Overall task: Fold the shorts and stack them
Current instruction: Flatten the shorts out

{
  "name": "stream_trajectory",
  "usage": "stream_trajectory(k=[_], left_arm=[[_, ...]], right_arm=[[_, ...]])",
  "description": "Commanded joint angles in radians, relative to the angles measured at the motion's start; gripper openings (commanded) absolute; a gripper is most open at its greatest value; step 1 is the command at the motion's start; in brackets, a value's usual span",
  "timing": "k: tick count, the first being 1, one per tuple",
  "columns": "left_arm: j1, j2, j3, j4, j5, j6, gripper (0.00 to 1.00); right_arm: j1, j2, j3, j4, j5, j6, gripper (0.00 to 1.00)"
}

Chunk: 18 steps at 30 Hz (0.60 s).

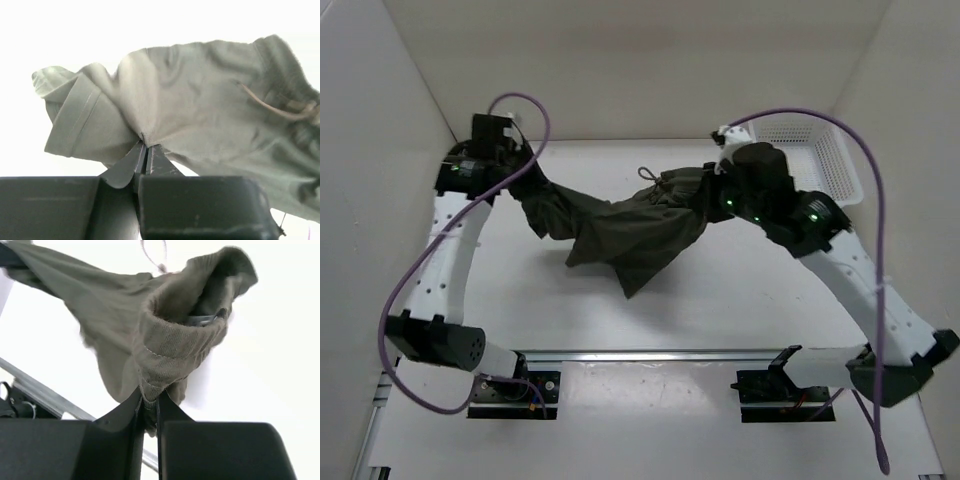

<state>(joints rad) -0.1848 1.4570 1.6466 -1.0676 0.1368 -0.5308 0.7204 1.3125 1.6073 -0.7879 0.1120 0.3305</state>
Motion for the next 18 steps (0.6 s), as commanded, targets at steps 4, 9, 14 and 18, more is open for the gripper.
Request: stream_trajectory(k=[4,9,14,18], left_arm=[[0.09,-0.038,0.372,-0.178,-0.071,0.078,0.1],[0.1,0.245,0.61,-0.121,-0.025,0.091,0.1],[0.09,0.713,1.036,-0.191,0.056,0.054,0.92],[0.075,0.614,0.814,-0.137,0.034,0.052,1.0]], right_arm=[[-0.013,-0.211,-0.004,-0.05,0.216,-0.041,0.0],[-0.093,-0.158,-0.066,0.019,0.301,0.004,0.0],[-0.269,0.077,-0.116,0.118,0.16,0.084,0.05],[-0.269,0.223,-0.116,0.092,0.126,0.107,0.12]])
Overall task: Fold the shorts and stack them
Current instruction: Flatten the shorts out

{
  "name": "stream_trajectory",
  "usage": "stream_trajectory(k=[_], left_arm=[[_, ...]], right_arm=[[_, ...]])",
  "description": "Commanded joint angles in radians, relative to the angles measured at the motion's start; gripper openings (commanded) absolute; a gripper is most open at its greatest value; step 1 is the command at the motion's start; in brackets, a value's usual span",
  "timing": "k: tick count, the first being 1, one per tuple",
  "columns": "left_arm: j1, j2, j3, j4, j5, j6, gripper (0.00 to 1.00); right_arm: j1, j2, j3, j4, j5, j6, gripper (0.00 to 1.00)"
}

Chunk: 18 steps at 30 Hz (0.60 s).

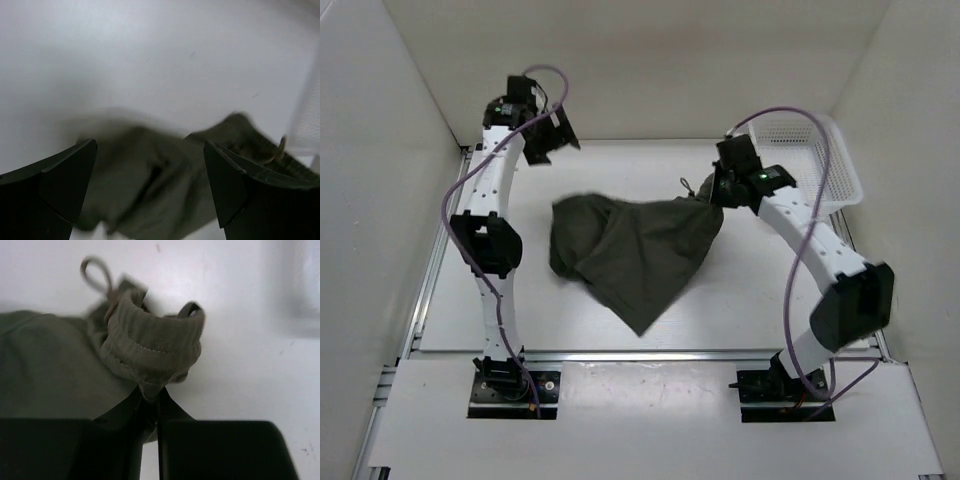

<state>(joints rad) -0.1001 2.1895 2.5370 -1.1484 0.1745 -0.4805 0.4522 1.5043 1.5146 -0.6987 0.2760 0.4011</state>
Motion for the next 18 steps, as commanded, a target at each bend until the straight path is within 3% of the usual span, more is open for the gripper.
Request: stream_trajectory(k=[1,7,8,10,11,12,14,16,18], left_arm=[[-0.029,-0.16,-0.136,-0.042,-0.022,0.002,1.0],[-0.148,-0.537,-0.783,0.073,0.0,0.008,0.99],[-0.197,-0.58,-0.954,0.126,0.016,-0.025,0.99],[-0.245,-0.668,-1.094,0.166,0.04,-0.075,0.97],[-0.306,-0.686,-1.156,0.188,0.054,-0.099,0.96],[-0.337,-0.709,-1.261,0.229,0.054,-0.156,0.91],[-0.392,-0.709,-1.349,0.266,0.054,-0.207,0.48],[-0.467,-0.709,-1.441,0.312,0.069,-0.243,0.23],[-0.531,-0.709,-1.491,0.34,0.078,-0.276,0.22]], right_arm=[[-0.001,0.055,-0.042,0.002,-0.052,0.036,0.14],[-0.001,0.111,-0.149,0.015,-0.061,0.081,0.31],[-0.001,0.111,-0.162,0.024,-0.061,0.081,0.28],[-0.01,0.09,-0.201,0.034,-0.049,0.091,0.19],[-0.01,0.089,-0.211,0.044,-0.035,0.091,0.08],[-0.01,0.08,-0.211,0.044,-0.025,0.091,0.05],[-0.02,0.07,-0.24,0.044,-0.024,0.091,0.0],[-0.029,0.033,-0.249,0.044,-0.015,0.091,0.0],[-0.041,-0.011,-0.29,0.035,-0.015,0.091,0.0]])
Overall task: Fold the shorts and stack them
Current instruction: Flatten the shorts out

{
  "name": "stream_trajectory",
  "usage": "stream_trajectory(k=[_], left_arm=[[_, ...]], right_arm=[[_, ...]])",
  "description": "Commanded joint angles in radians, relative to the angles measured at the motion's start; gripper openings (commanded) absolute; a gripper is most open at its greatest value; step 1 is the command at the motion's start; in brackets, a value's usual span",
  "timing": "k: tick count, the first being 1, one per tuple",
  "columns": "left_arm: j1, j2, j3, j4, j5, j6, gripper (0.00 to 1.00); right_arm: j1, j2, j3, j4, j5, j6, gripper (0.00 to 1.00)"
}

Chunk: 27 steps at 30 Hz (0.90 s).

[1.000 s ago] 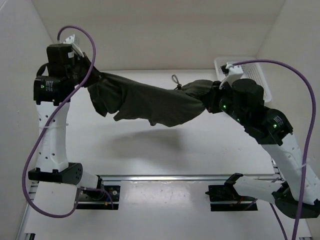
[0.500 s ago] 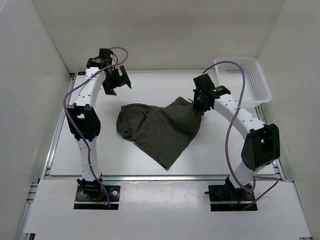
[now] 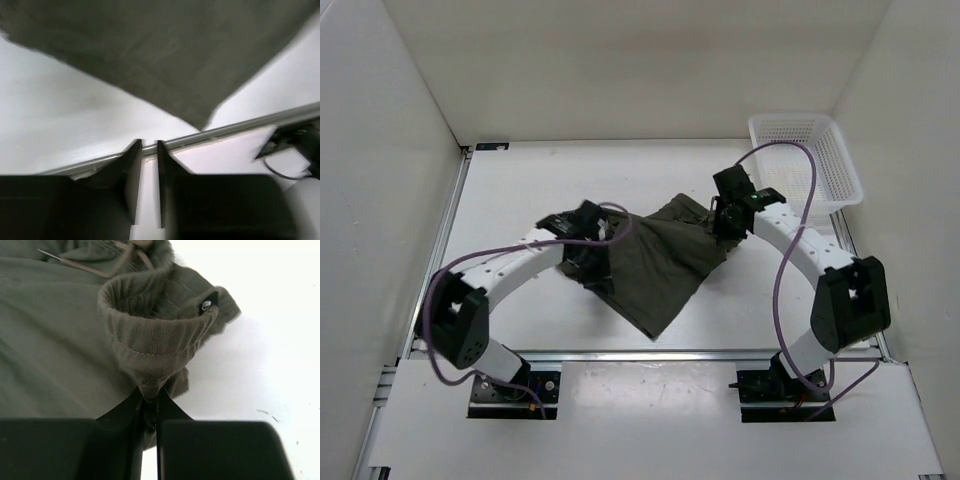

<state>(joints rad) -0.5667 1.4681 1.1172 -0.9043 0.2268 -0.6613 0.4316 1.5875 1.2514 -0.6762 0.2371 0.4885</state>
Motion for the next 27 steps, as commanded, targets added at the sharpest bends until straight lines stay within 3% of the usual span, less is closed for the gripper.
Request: stream_trajectory(k=[1,2,4,5,9,19,21,25,27], left_arm=[[-0.088,0.024,-0.071,0.108,0.026,-0.095,0.33],[-0.111,0.024,-0.071,0.128,0.037,-0.095,0.46],[-0.194,0.082,-0.002,0.128,0.037,-0.083,0.87],[-0.218,0.11,0.021,0.128,0.046,-0.083,1.0],[-0.329,0.295,0.122,0.128,0.037,-0.055,1.0],[-0.391,0.432,0.15,0.128,-0.004,-0.012,0.9],[-0.391,0.457,0.15,0.128,0.008,-0.012,0.74],[-0.377,0.457,0.17,0.073,-0.047,0.009,0.1],[-0.331,0.442,0.214,0.018,-0.107,0.041,0.1]], right_arm=[[-0.031,-0.11,-0.041,0.012,0.024,0.004,0.0],[-0.031,-0.122,-0.053,0.012,0.024,0.004,0.0],[-0.057,-0.148,-0.087,0.012,0.014,0.004,0.0],[-0.066,-0.149,-0.096,0.012,0.004,0.004,0.0],[-0.108,-0.178,-0.133,0.003,-0.024,0.004,0.0],[-0.192,-0.219,-0.161,0.003,-0.087,-0.014,0.0],[-0.192,-0.219,-0.161,0.003,-0.1,-0.014,0.0],[-0.192,-0.21,-0.161,0.021,-0.136,-0.005,0.0],[-0.192,-0.199,-0.161,0.021,-0.15,-0.005,0.0]])
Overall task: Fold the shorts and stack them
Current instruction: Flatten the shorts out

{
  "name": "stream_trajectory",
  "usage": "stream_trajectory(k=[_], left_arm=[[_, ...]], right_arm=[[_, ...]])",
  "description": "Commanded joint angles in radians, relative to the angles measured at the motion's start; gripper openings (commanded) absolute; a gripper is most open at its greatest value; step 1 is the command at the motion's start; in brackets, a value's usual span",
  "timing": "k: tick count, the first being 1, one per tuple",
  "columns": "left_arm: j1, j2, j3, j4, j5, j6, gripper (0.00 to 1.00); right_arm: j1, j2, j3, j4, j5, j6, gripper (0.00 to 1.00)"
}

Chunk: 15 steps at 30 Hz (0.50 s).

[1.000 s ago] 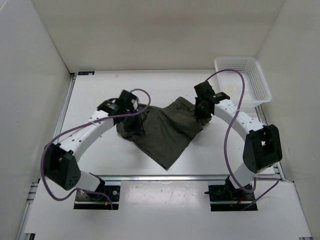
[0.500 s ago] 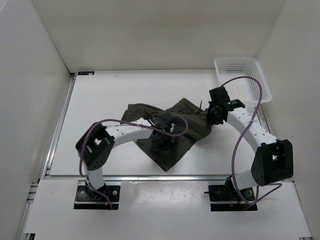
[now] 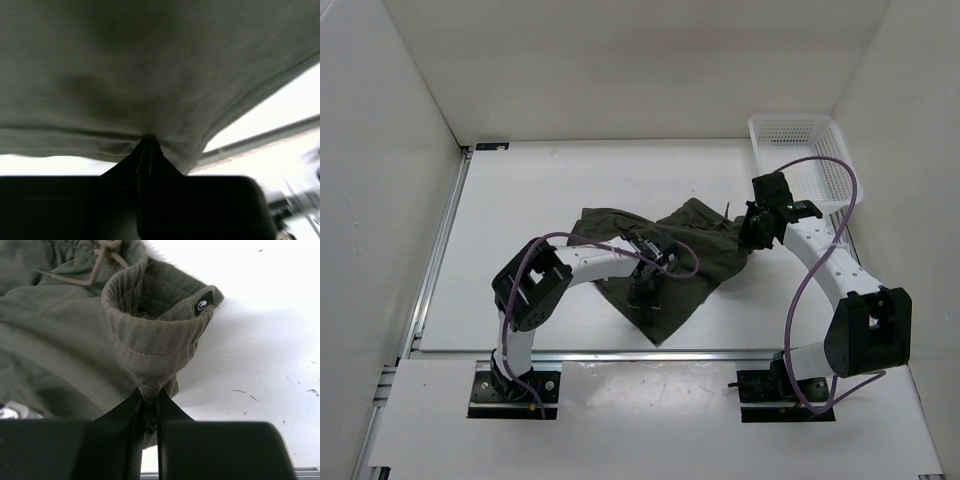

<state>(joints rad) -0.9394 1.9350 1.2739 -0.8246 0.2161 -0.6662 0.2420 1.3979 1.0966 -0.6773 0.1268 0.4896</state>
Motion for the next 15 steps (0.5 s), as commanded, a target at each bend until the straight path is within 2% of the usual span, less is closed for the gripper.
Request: stream_trajectory(k=[1,5,6,9,11,15], left_arm=[[0.063,-0.037,0.076,-0.088,-0.16,0.06,0.1],[0.215,-0.117,0.206,-0.208,-0.268,0.141,0.1],[0.279,-0.142,0.266,-0.234,-0.268,0.17,0.1],[0.361,-0.156,0.346,-0.254,-0.227,0.206,0.1],[0.361,-0.175,0.346,-0.268,-0.227,0.215,0.1],[0.242,-0.176,0.295,-0.268,-0.205,0.192,0.1]], right_arm=[[-0.003,0.006,0.008,0.022,-0.039,-0.006,0.0],[-0.003,0.067,0.09,0.032,-0.075,-0.006,0.0],[-0.003,0.084,0.112,0.032,-0.084,-0.006,0.0],[-0.003,0.142,0.183,0.032,-0.098,0.003,0.0],[-0.003,0.153,0.192,0.032,-0.098,0.003,0.0],[-0.003,0.153,0.168,0.032,-0.098,0.003,0.0]])
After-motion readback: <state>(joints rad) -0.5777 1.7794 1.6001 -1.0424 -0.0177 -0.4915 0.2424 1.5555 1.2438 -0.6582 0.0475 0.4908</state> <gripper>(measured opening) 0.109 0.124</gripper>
